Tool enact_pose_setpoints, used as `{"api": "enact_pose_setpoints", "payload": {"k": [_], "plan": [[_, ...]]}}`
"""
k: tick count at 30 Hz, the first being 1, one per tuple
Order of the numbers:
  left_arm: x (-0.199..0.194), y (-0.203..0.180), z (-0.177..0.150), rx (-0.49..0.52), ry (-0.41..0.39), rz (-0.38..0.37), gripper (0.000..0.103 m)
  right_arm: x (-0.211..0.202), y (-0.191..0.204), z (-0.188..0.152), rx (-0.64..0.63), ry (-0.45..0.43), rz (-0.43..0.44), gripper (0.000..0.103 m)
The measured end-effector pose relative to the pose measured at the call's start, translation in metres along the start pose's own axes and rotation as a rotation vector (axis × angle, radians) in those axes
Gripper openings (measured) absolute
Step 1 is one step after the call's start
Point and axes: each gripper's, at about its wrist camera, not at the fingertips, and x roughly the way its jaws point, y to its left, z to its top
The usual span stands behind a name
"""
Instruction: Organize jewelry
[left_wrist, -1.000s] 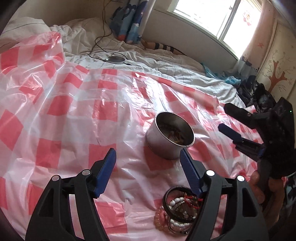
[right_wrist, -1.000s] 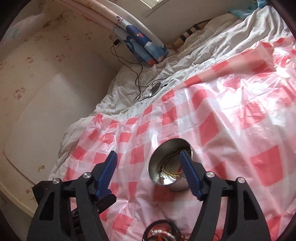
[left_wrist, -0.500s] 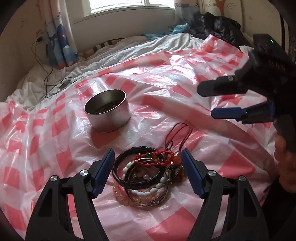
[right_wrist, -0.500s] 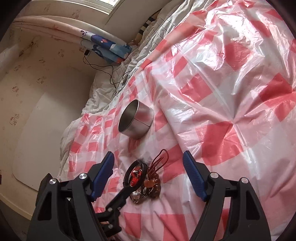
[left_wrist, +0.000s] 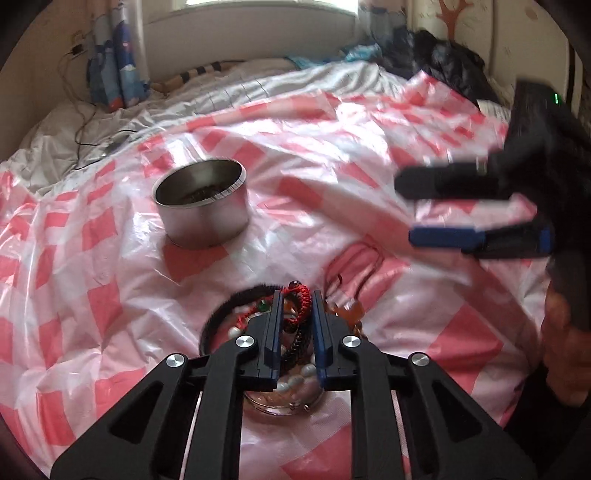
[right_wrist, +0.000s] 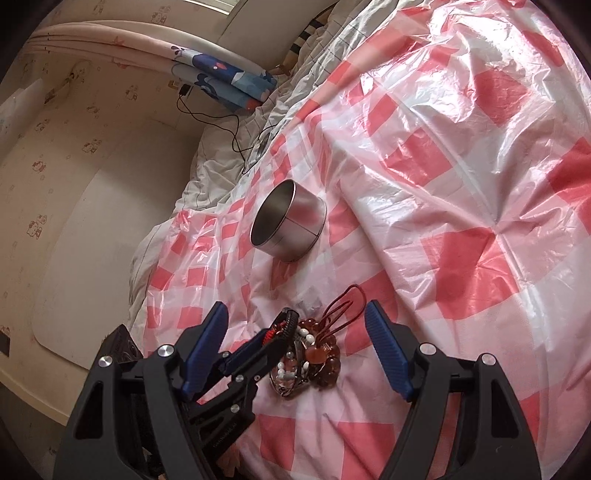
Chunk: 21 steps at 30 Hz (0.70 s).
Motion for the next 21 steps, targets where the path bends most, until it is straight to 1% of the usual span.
{"api": "enact_pose_setpoints", "payload": {"k": [1, 2, 6, 9, 11, 13, 14, 16, 18, 19, 20, 21], "plan": [[-0.004, 0.006, 0.002, -0.031, -0.023, 0.001, 0.012, 0.002, 0.000, 0.000, 0.001, 0.010, -0.001, 0.073], [-0.009, 0.014, 0.004, -0.069, -0.048, 0.004, 0.005, 0.005, 0.000, -0.001, 0.003, 0.019, -0.003, 0.073], [-0.028, 0.048, 0.008, -0.232, -0.139, -0.016, 0.004, 0.017, -0.003, -0.002, 0.041, 0.072, 0.018, 0.073], [-0.037, 0.061, 0.009, -0.291, -0.189, -0.023, 0.005, 0.024, -0.002, -0.004, 0.036, 0.098, -0.003, 0.073], [-0.040, 0.065, 0.010, -0.309, -0.202, -0.024, 0.004, 0.028, 0.001, -0.005, 0.026, 0.106, -0.031, 0.073], [-0.039, 0.067, 0.010, -0.313, -0.197, -0.034, 0.004, 0.030, 0.003, -0.005, 0.014, 0.106, -0.049, 0.073], [-0.038, 0.067, 0.011, -0.308, -0.190, -0.045, 0.005, 0.033, 0.002, -0.005, 0.010, 0.110, -0.072, 0.073], [-0.033, 0.060, 0.010, -0.275, -0.154, -0.092, 0.005, 0.040, 0.003, -0.003, -0.004, 0.114, -0.122, 0.073], [-0.034, 0.049, 0.010, -0.217, -0.154, -0.079, 0.005, 0.049, 0.007, -0.001, -0.026, 0.113, -0.155, 0.072], [-0.035, 0.046, 0.010, -0.200, -0.161, -0.080, 0.005, 0.052, 0.008, 0.000, -0.037, 0.108, -0.169, 0.059], [-0.036, 0.045, 0.010, -0.201, -0.163, -0.080, 0.005, 0.056, 0.011, 0.001, -0.053, 0.110, -0.184, 0.039], [-0.036, 0.046, 0.010, -0.208, -0.165, -0.076, 0.005, 0.060, 0.010, 0.002, -0.055, 0.118, -0.191, 0.030]]}}
